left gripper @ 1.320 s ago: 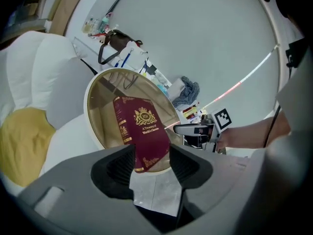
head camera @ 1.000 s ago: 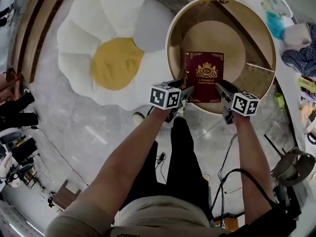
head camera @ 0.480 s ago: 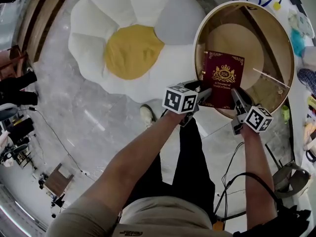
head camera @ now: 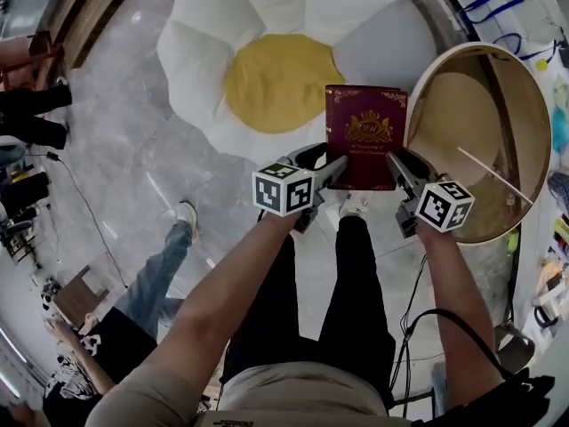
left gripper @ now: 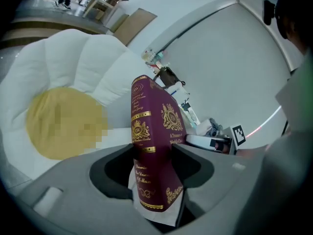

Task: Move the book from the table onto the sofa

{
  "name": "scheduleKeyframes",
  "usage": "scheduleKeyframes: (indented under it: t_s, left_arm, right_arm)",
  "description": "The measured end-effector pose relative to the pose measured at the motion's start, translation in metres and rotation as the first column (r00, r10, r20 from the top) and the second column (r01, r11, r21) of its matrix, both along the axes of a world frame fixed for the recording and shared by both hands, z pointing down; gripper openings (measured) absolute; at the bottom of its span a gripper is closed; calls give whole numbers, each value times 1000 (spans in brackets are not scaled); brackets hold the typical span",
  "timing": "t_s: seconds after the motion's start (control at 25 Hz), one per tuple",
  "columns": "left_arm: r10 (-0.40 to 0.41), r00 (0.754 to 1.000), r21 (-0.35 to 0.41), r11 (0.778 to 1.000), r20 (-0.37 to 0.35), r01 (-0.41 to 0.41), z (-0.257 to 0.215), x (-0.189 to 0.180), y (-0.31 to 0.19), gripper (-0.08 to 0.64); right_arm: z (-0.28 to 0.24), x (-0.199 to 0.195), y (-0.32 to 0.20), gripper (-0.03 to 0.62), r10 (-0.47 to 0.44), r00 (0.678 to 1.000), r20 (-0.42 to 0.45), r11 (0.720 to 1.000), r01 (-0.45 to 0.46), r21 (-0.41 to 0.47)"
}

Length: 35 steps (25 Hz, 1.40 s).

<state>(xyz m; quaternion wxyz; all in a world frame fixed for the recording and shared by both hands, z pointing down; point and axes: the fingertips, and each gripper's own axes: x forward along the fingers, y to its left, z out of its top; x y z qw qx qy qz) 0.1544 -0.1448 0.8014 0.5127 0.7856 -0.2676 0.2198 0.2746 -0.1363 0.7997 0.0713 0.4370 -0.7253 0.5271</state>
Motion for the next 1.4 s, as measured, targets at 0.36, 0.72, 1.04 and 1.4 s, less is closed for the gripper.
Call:
scheduleKeyframes:
  t_s: [0.36, 0.72, 1.04, 1.4]
  left_arm:
    - [-198, 978, 22, 980, 60, 197, 77, -143, -36, 232]
    - [-249, 964, 12, 969, 95, 249, 231, -237, -65, 230]
    - [-297, 955, -30, 954, 4, 297, 268, -238, -64, 232]
    - [-212, 974, -19, 977, 85, 215, 204, -247, -47, 232]
  right_arm:
    - [86, -144, -57, 132, -165, 986, 12, 986, 165, -2]
    - [245, -238, -78, 132, -293, 956, -8, 954, 292, -64]
    - [267, -239, -74, 133, -253, 967, -22, 963, 250, -99]
    - [205, -222, -54, 133, -246, 966, -77, 963, 234, -133]
